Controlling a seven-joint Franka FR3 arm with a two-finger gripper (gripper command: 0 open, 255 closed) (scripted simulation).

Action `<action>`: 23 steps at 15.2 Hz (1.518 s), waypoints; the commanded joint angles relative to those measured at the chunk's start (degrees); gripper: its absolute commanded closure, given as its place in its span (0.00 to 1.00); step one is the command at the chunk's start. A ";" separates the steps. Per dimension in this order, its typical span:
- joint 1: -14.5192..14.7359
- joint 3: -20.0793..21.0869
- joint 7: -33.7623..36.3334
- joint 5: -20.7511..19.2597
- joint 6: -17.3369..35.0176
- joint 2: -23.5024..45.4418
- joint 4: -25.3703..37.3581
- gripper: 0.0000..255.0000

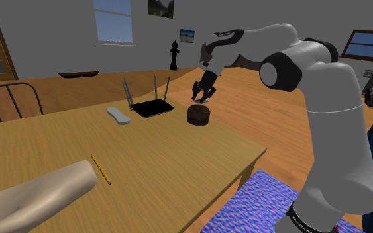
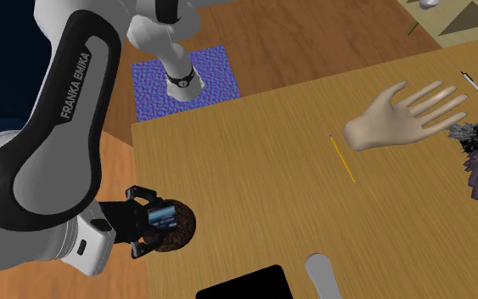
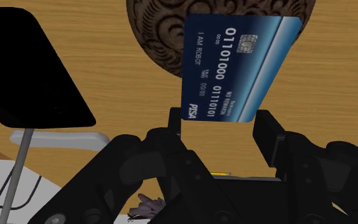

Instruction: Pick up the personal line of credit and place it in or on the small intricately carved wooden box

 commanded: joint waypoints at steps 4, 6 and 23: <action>0.39 0.34 -1.97 0.63 2.93 1.05 -2.73 1.00; 0.39 0.33 -1.97 0.63 2.94 1.05 -2.73 1.00; -3.82 -0.04 -0.63 0.62 -3.95 2.40 5.34 0.00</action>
